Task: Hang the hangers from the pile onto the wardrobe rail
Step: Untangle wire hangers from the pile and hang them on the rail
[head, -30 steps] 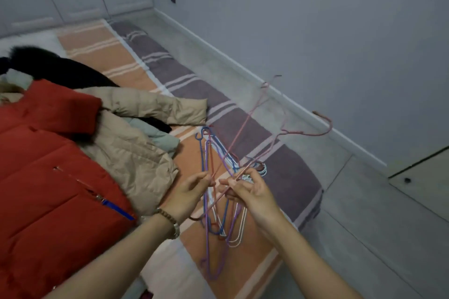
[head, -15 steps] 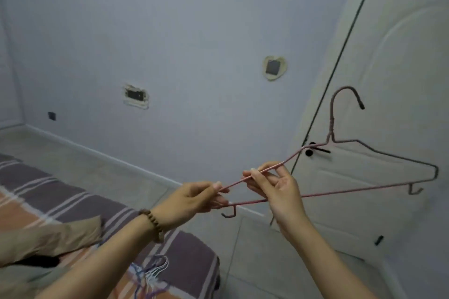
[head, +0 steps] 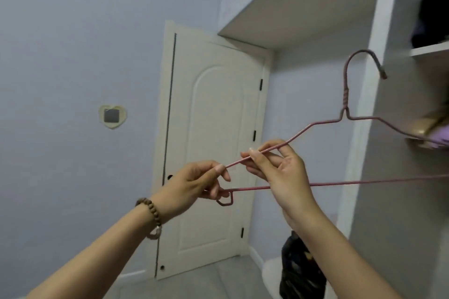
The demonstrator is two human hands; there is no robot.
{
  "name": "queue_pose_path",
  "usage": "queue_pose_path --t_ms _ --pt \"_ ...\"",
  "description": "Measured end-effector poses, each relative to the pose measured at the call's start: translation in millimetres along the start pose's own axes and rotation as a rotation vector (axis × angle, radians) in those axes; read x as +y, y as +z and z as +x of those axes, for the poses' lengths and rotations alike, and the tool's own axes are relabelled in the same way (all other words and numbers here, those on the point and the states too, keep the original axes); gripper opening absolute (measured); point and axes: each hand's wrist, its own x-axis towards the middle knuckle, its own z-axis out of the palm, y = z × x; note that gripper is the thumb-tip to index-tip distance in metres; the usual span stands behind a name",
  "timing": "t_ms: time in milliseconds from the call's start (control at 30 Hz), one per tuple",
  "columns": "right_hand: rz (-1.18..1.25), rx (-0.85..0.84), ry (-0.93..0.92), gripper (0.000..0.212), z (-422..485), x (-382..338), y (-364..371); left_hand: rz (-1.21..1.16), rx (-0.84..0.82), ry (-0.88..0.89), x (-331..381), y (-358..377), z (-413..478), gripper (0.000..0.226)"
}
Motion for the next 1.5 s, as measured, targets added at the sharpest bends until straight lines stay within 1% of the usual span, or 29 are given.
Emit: queue_pose_path --t_ms 100,367,433,500,567,700,767,833,1000,1100,1200,1300,1400,1500 --pt "-0.072 0.091 -0.048 0.009 6.3 -27.1 -58.0 -0.062 -0.079 0.049 24.2 54.3 35.6 0.028" --pt "-0.207 0.368 -0.221 0.028 22.5 -78.4 -210.1 -0.193 -0.26 0.11 88.3 210.3 108.0 0.029" --pt "-0.242 0.425 -0.237 0.027 28.4 -87.9 -247.8 -0.206 -0.298 0.118 100.3 247.6 121.4 0.028" --pt "-0.236 0.459 -0.245 0.027 35.1 -97.8 -283.8 -0.239 -0.331 0.124 111.2 282.9 135.6 0.029" --pt "-0.229 0.468 -0.233 0.031 41.1 -106.6 -317.1 -0.298 -0.355 0.109 120.4 316.5 147.4 0.028" --pt "-0.27 0.5 -0.165 0.045 57.0 -117.0 -379.7 -0.368 -0.337 0.091 130.8 375.7 170.2 0.029" --pt "-0.302 0.511 -0.132 0.043 65.6 -118.3 -406.1 -0.383 -0.322 0.074 132.9 399.9 182.5 0.03" --pt "-0.333 0.546 -0.103 0.034 79.0 -116.3 -432.2 -0.384 -0.311 0.055 134.7 419.7 196.3 0.032" --pt "-0.548 0.629 -0.037 0.015 109.1 -113.0 -490.7 -0.387 -0.306 0.019 137.9 459.2 229.7 0.031" --pt "-0.579 0.624 0.018 0.009 120.2 -112.4 -512.4 -0.368 -0.301 0.011 137.2 477.1 244.6 0.03" --pt "-0.561 0.608 0.081 0.003 126.9 -109.8 -524.3 -0.343 -0.298 -0.001 134.1 489.4 256.4 0.03" --pt "-0.541 0.574 0.129 0.009 129.1 -99.6 -533.4 -0.32 -0.286 -0.017 126.8 495.3 262.9 0.029" --pt "-0.552 0.54 0.144 0.003 125.1 -85.1 -537.3 -0.264 -0.282 -0.023 113.2 493.6 263.7 0.027" --pt "-0.601 0.546 0.152 0.012 123.4 -70.9 -541.3 -0.23 -0.279 -0.018 103.3 486.1 260.9 0.026"
